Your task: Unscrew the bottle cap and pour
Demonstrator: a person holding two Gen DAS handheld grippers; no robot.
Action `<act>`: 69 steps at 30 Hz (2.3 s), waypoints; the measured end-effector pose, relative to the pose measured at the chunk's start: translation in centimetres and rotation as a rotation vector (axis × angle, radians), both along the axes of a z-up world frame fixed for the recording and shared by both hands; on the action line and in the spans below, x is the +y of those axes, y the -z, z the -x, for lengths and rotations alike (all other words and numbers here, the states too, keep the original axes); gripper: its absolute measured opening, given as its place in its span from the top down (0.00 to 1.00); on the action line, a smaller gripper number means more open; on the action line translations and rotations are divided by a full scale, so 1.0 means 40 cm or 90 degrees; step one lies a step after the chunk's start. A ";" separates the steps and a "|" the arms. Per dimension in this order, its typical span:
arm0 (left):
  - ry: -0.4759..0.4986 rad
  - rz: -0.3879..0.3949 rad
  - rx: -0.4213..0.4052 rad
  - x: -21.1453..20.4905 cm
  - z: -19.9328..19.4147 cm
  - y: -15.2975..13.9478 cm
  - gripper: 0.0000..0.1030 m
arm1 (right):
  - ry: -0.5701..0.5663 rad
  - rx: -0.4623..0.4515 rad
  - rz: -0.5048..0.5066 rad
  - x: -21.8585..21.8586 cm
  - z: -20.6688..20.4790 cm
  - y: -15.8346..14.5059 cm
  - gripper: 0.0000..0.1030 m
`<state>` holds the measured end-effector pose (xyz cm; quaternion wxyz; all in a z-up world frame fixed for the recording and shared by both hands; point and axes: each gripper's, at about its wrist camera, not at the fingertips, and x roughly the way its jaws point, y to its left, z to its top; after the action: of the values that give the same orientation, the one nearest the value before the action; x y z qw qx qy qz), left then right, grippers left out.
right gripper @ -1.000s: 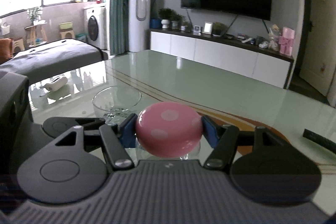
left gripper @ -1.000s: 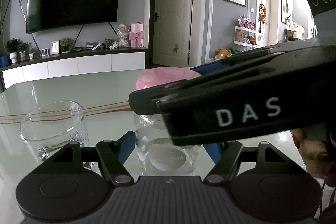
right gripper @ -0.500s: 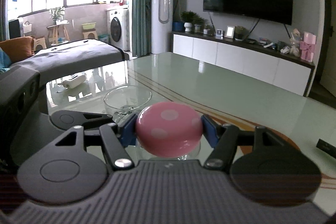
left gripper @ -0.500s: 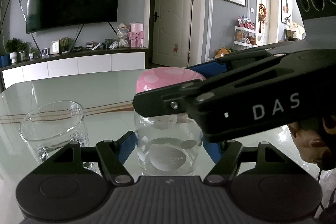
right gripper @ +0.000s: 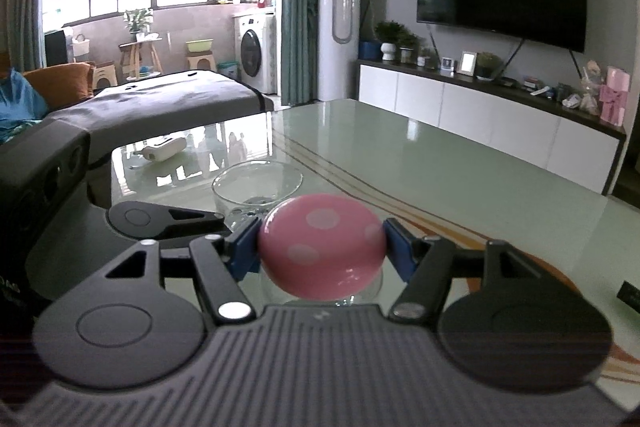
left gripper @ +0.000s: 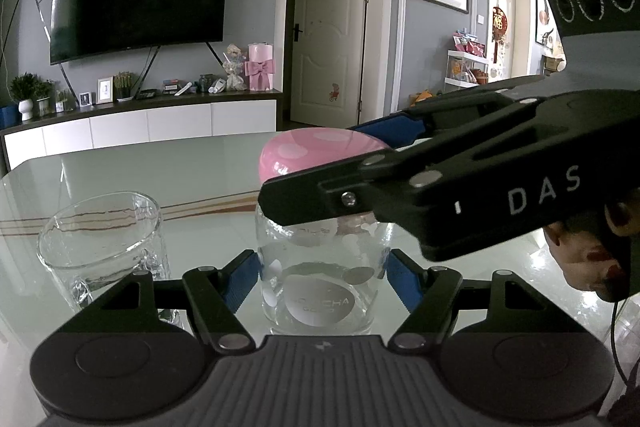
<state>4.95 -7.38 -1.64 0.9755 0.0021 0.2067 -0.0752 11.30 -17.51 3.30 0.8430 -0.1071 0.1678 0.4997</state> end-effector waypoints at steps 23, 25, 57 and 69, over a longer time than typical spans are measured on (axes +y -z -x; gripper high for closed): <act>0.001 0.008 0.002 0.003 0.003 0.002 0.20 | 0.057 -0.014 -0.003 0.017 0.046 0.011 0.18; 0.003 0.008 0.004 0.003 0.003 0.003 0.19 | 0.086 -0.018 -0.004 0.022 0.058 0.006 0.17; -0.005 -0.003 -0.004 0.001 0.007 0.002 0.29 | 0.223 -0.007 0.012 0.074 0.087 0.024 0.36; -0.026 -0.003 -0.004 0.010 0.002 -0.003 0.29 | 0.113 0.002 -0.014 0.040 0.045 0.015 0.36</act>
<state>4.86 -6.98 -1.51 0.9775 0.0006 0.2037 -0.0547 9.49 -15.90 2.68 0.8846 -0.0815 0.1726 0.4254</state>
